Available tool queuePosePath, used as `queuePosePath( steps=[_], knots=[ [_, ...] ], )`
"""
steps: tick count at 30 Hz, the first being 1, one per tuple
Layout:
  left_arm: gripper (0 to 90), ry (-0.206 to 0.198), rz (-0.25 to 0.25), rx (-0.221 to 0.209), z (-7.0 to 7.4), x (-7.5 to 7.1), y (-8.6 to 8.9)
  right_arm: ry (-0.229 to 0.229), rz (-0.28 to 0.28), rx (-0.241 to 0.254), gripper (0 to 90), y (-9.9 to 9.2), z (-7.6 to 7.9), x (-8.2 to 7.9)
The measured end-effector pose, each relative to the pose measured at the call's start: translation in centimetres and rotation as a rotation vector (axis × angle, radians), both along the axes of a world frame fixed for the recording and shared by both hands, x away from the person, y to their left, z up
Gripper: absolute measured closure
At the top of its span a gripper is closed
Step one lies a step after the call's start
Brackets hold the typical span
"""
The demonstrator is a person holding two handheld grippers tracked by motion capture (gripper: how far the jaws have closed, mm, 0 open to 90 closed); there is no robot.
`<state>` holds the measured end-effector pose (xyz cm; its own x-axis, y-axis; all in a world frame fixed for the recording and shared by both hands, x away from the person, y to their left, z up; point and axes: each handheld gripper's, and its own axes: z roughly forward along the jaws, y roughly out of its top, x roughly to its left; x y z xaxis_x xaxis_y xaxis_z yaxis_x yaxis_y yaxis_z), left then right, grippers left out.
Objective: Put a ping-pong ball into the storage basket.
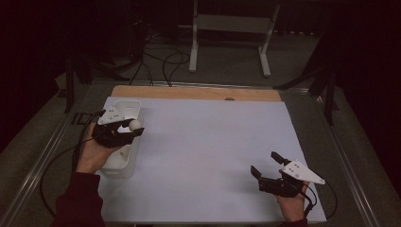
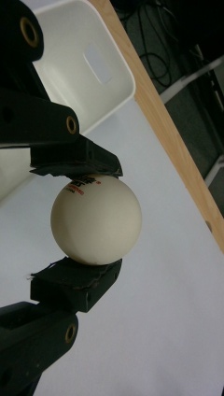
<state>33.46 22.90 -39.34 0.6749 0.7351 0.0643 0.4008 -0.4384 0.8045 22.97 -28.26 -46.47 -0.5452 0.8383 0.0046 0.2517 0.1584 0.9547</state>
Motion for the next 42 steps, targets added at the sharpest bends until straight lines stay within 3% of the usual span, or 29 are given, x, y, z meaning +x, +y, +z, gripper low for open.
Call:
queuePosePath(
  steps=[42],
  knots=[
    [51.0,0.029,0.059,0.04,0.0,0.1,3.1,0.001,0.0,0.001,7.8,0.1,0.0,0.1]
  ],
)
